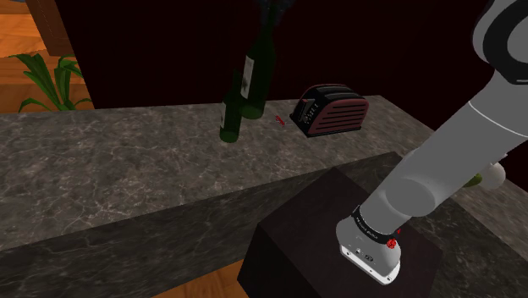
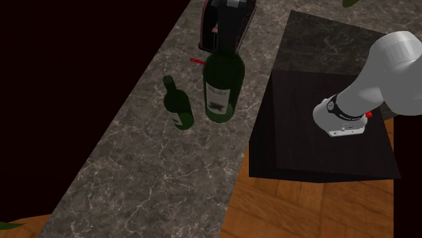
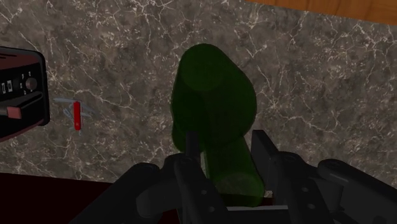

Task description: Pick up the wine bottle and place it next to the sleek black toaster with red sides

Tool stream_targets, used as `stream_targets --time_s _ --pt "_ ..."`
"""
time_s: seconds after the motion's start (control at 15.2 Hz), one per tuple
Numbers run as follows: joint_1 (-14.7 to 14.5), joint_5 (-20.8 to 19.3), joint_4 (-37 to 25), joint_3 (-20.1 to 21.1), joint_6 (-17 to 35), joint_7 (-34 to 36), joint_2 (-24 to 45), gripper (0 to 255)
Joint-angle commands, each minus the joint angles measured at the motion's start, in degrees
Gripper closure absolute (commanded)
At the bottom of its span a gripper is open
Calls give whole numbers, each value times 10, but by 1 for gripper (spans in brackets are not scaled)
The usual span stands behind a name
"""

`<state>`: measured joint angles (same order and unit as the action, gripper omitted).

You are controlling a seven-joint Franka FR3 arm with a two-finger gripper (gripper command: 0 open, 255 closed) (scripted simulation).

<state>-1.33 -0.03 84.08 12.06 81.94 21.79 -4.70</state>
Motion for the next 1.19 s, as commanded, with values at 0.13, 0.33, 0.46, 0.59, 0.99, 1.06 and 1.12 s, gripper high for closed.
stream_targets --time_s 0.13,0.33,0.46,0.59,0.99,1.06,1.12 --pt "-2 -4 -58 3 -38 5 21 255" --pt "-4 -9 -105 5 -68 7 38 255" --pt "-5 -12 -139 7 -89 9 52 255" --pt "2 -12 -149 0 -96 -6 54 255" --pt "48 -7 -146 -45 -94 -95 51 255" --pt "55 -6 -149 -53 -95 -110 54 255" --pt "63 -6 -153 -60 -96 -124 57 255"
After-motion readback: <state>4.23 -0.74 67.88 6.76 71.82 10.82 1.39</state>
